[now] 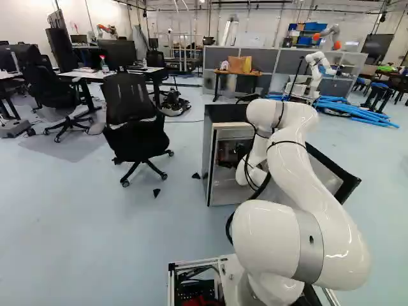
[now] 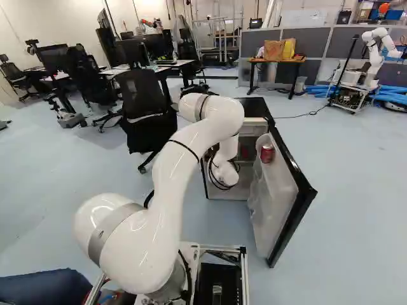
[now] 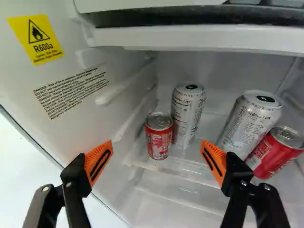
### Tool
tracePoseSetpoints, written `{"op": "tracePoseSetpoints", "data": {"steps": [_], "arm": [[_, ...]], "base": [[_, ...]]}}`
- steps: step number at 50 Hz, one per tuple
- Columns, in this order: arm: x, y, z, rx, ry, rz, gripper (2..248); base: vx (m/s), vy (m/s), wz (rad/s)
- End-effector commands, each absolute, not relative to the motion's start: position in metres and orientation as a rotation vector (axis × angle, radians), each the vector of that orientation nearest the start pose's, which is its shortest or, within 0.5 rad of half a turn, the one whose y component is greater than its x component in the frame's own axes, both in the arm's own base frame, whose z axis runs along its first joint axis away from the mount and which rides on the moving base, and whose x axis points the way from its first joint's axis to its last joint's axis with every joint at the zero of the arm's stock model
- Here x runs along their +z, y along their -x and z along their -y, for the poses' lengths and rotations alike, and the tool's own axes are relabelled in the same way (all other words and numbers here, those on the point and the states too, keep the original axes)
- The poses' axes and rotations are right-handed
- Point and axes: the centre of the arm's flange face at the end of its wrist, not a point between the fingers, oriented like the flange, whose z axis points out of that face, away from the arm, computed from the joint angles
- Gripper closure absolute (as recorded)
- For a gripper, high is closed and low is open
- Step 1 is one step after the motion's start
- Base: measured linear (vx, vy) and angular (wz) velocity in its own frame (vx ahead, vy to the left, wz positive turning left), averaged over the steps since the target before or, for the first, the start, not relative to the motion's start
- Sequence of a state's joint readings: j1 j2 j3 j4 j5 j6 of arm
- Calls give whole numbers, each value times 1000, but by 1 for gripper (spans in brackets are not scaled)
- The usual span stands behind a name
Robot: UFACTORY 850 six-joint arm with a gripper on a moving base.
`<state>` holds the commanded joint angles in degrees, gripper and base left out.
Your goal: Grab a drink from the fridge
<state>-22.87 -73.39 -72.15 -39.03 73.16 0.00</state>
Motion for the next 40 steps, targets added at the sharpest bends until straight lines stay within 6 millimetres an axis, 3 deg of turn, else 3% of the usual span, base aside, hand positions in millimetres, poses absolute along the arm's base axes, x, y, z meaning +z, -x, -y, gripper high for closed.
{"op": "tracePoseSetpoints", "data": {"steps": [15, 16, 20, 21, 25, 26, 31, 32, 40], "arm": [[19, -556, 176, -1734, 2383, 326, 10], [19, -556, 176, -1734, 2383, 326, 24], [19, -556, 176, -1734, 2383, 326, 24], [19, -556, 176, -1734, 2383, 326, 36], [19, -556, 176, -1734, 2383, 326, 36], [19, -556, 176, -1734, 2383, 326, 48], [19, -556, 176, -1734, 2383, 326, 48], [19, -556, 176, -1734, 2383, 326, 60], [19, -556, 176, -1734, 2383, 326, 73]], "base": [[0, 0, 0], [0, 0, 0], [0, 0, 0], [0, 0, 0], [0, 0, 0], [0, 0, 0], [0, 0, 0], [0, 0, 0], [0, 0, 0]]}}
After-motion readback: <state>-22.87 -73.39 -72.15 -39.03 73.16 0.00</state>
